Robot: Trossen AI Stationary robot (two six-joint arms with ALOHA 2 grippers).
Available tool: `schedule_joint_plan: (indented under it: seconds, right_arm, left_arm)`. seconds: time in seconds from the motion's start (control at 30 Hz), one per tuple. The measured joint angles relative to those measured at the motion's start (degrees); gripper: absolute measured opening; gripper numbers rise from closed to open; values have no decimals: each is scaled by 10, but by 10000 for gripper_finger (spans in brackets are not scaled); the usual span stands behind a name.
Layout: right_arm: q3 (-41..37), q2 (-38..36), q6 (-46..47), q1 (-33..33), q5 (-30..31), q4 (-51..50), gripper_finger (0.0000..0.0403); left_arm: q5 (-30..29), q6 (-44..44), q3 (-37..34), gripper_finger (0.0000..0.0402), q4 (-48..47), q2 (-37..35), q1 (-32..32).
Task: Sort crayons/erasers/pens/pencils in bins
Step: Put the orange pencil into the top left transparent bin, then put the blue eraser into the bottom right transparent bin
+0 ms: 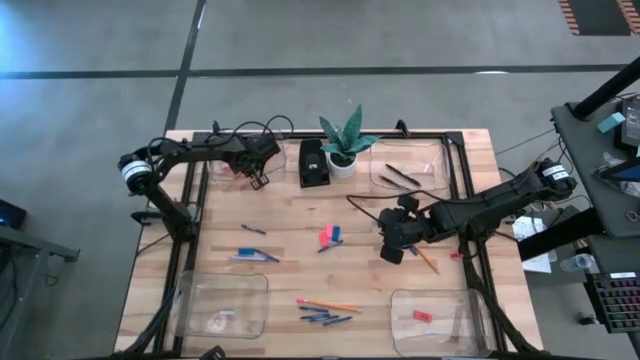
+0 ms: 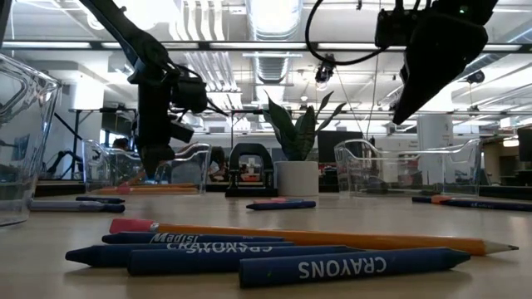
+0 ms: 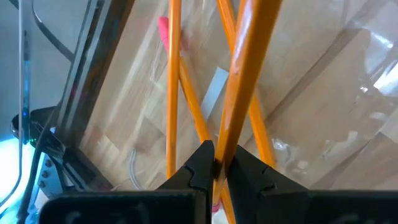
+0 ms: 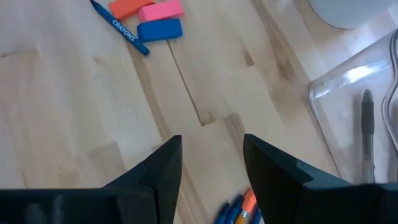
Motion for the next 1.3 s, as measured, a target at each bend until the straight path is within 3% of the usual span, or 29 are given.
schedule_joint_plan:
  seconds: [0.2, 0.57, 1.0, 1.3]
  right_arm:
    - [-4, 0, 4, 0, 0, 1, 160]
    - [-9, 0, 9, 0, 0, 0, 160]
    - [-9, 0, 9, 0, 0, 1, 160]
    - [-9, 0, -2, 0, 1, 6, 160]
  left_arm:
    - [0, -2, 0, 21, 1, 0, 0]
    - [-2, -2, 0, 93, 2, -2, -1]
    - [-3, -49, 57, 96, -64, -69, -7]
    - [73, -136, 74, 96, -63, -136, -59]
